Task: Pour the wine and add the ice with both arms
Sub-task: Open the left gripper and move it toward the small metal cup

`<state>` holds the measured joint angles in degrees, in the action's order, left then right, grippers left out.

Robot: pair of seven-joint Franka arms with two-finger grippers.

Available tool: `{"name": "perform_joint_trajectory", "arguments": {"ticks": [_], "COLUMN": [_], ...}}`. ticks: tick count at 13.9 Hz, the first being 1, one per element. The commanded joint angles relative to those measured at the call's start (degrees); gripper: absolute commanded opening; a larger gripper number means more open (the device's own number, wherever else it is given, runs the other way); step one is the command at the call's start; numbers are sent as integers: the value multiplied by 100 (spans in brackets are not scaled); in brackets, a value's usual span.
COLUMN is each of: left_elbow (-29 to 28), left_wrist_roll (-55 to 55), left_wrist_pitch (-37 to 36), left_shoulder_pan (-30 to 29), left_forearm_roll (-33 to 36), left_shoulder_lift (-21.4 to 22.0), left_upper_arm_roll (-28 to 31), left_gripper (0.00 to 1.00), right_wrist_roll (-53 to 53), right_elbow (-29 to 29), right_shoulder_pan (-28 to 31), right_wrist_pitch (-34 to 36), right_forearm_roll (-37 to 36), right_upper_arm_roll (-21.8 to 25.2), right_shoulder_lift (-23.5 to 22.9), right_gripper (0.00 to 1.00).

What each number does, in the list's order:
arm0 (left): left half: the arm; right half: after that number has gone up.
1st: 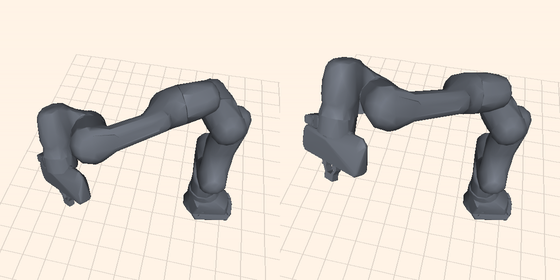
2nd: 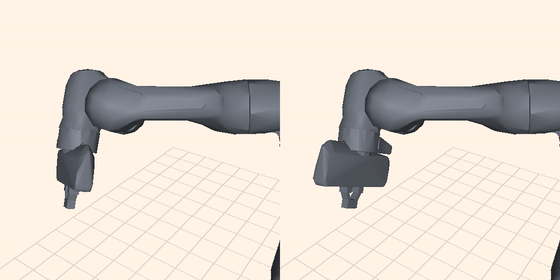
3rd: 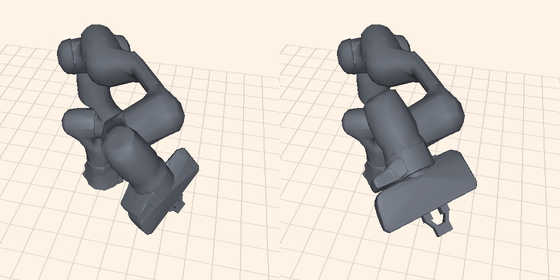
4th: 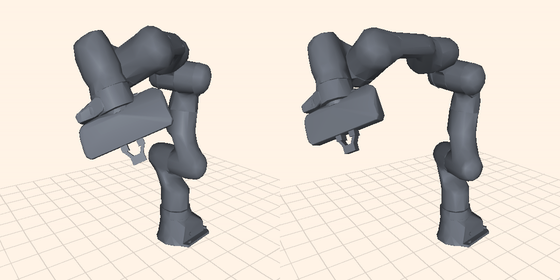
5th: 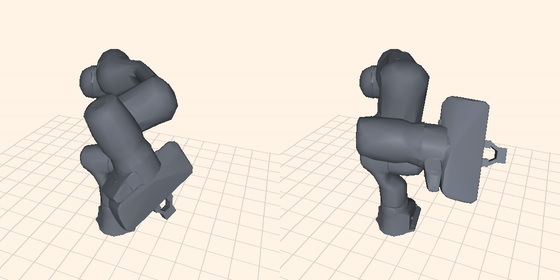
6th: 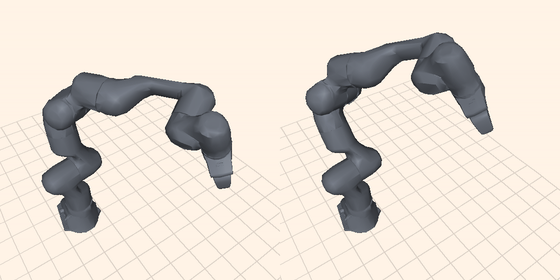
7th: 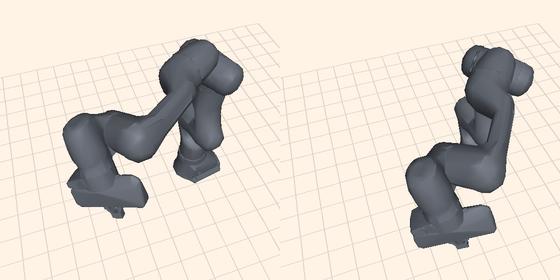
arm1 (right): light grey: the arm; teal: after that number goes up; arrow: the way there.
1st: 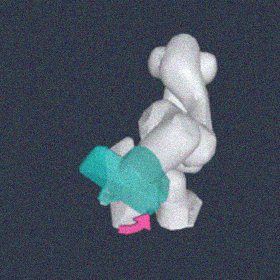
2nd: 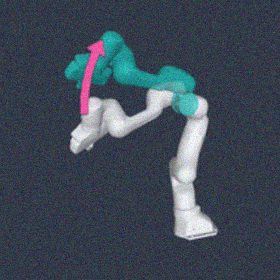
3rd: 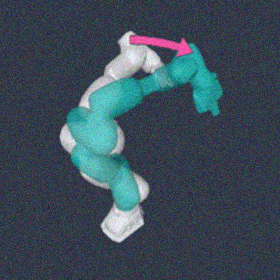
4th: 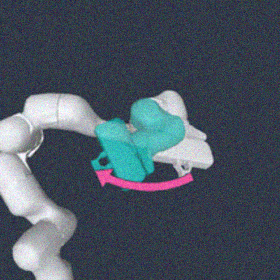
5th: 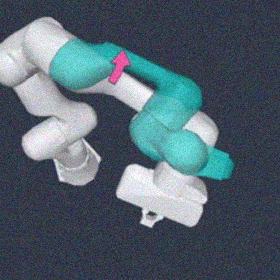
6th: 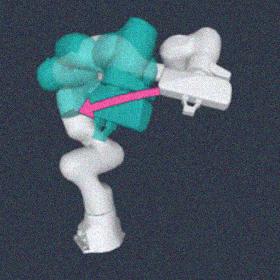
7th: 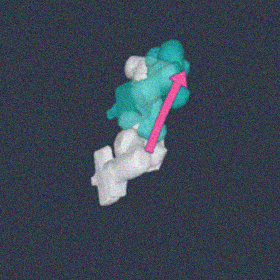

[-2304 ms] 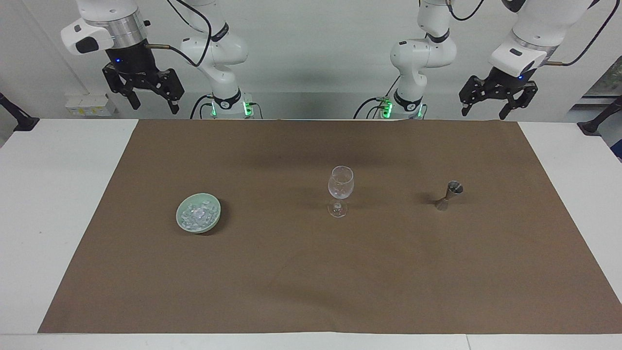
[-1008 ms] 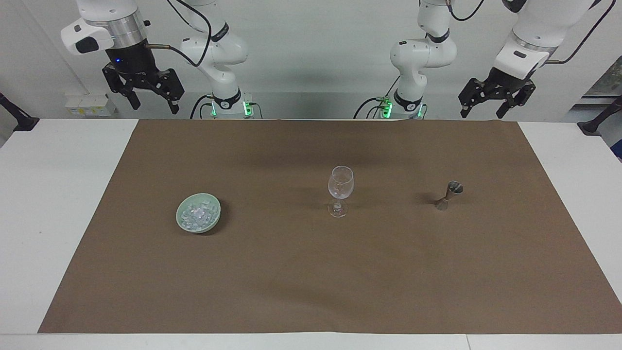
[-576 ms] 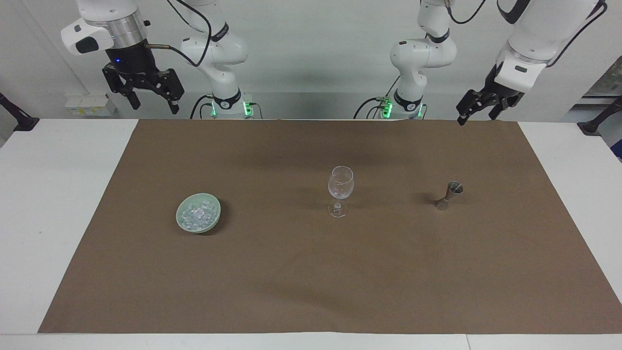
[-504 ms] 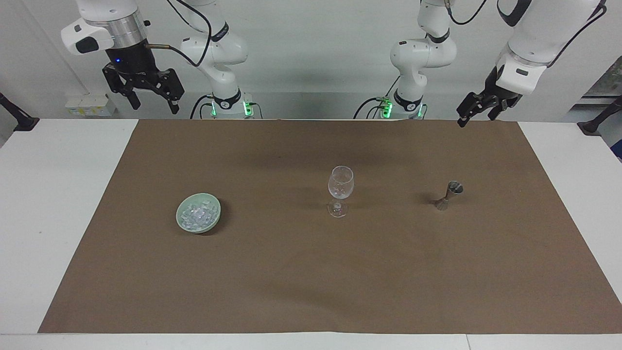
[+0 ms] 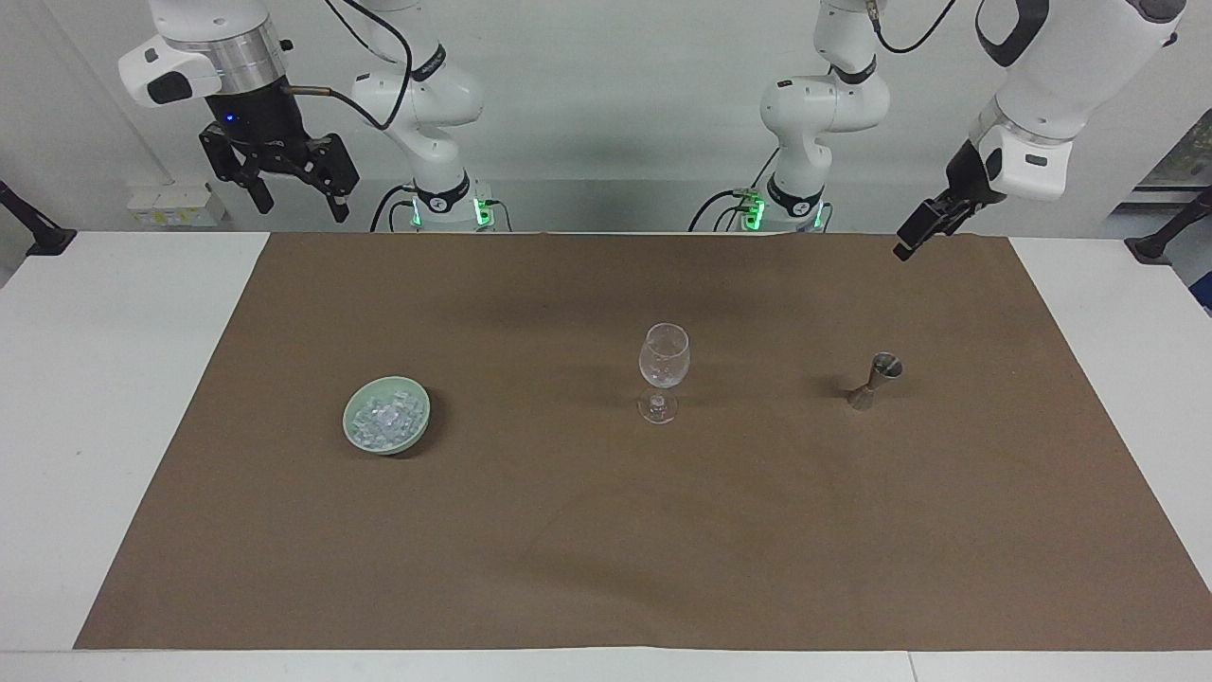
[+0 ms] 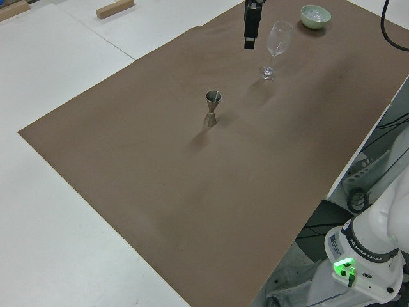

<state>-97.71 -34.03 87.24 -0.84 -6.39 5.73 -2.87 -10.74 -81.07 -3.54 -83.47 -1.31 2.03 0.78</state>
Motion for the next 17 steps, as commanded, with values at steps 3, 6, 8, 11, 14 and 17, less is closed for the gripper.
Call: {"name": "perform_joint_trajectory", "arguments": {"ticks": [3, 6, 8, 11, 14, 17], "left_elbow": [-152, -152, -135, -135, -109, -126], "left_wrist_roll": [-1067, -1255, -1264, -1535, -1589, -1721], "left_wrist_pitch": [363, 311, 337, 381, 468, 609], "left_shoulder_pan": [-451, -496, -505, -514, -619, -821], "left_forearm_roll": [-834, -1119, -1119, -1224, -1295, -1548], "left_shoulder_lift": [7, -2, -11, -37, -168, -335], "left_upper_arm_roll": [41, 41, 41, 41, 41, 50], "left_gripper": [100, 100, 100, 100, 100, 100], "right_wrist_roll": [72, 72, 72, 72, 72, 72], "right_elbow": [-66, -66, -66, -58, -66, -66], "right_shoulder_pan": [64, 64, 64, 64, 64, 64], "right_wrist_pitch": [-90, -90, -90, -90, -90, -90], "right_forearm_roll": [157, 157, 157, 157, 157, 157], "right_upper_arm_roll": [-9, -9, -9, -9, -9, -9], "right_shoulder_lift": [27, 27, 27, 27, 27, 27], "right_gripper": [100, 100, 100, 100, 100, 100]}}
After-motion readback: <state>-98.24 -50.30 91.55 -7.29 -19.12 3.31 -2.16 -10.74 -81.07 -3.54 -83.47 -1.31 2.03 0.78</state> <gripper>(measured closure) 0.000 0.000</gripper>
